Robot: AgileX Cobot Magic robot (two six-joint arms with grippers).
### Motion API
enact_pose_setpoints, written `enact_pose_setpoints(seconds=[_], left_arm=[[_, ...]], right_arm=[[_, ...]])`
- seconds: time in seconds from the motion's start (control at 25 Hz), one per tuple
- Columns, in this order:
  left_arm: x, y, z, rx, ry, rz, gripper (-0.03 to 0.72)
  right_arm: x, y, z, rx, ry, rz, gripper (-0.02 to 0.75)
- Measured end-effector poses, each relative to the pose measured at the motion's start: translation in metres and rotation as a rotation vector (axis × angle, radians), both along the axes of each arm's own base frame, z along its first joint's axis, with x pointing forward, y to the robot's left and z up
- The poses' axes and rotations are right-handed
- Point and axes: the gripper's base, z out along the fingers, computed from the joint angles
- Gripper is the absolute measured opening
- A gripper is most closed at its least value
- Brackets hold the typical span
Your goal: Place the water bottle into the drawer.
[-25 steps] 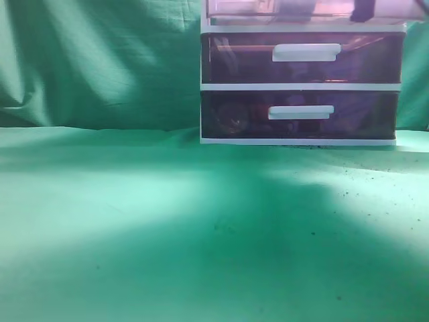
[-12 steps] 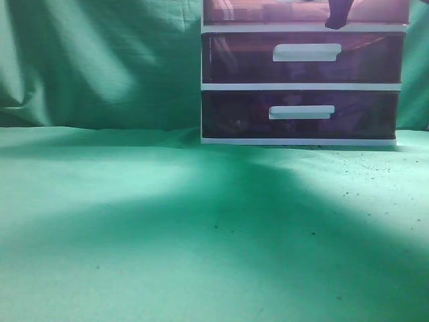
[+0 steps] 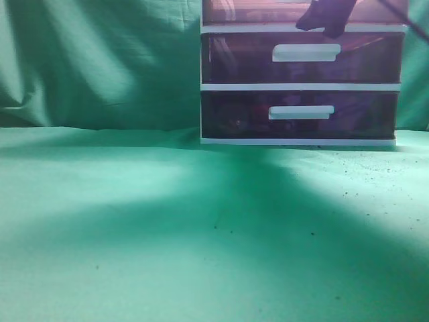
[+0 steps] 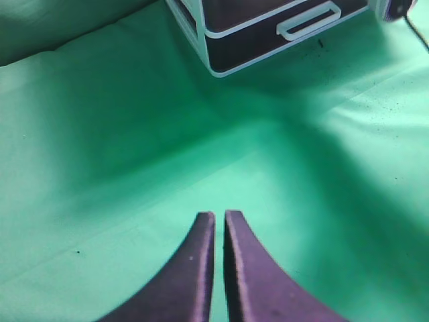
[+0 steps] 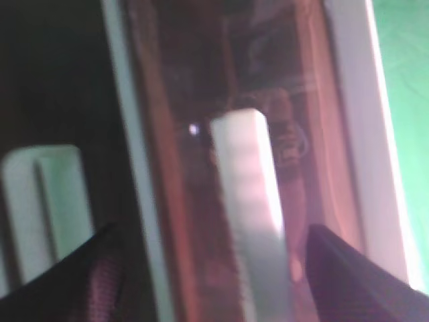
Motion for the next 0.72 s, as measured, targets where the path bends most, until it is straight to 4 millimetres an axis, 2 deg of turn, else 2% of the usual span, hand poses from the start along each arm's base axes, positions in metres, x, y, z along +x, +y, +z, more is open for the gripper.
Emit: enact_pose_setpoints(seconds=[0.12,0.28,0.4,0.6,0.72], left_arm=[[0.000,0.000,0.000,-0.003,-0.003,-0.001,0.000],[-0.003,0.002,0.004,-0.027,-0.031,-0.005,0.000],[-0.019,0.008,0.009,-0.090,-0.047,-0.026,0.000],[-0.060,0.029,-0.006,-0.209,-0.089,-0.066,0.000],[-0.090,0.048,-0.020,-0.289,-0.181,-0.081,0.000]], right_arm=[[-0.009,0.015,0.004,0.028,0.004,0.026,0.506],[-0.029,0.032,0.035,0.160,-0.020,0.040,0.506],[-0.056,0.047,0.058,0.302,0.091,0.038,0.506],[-0.116,0.069,0.079,0.465,0.485,0.102,0.119],[-0.150,0.070,0.093,0.549,0.696,0.149,0.000]])
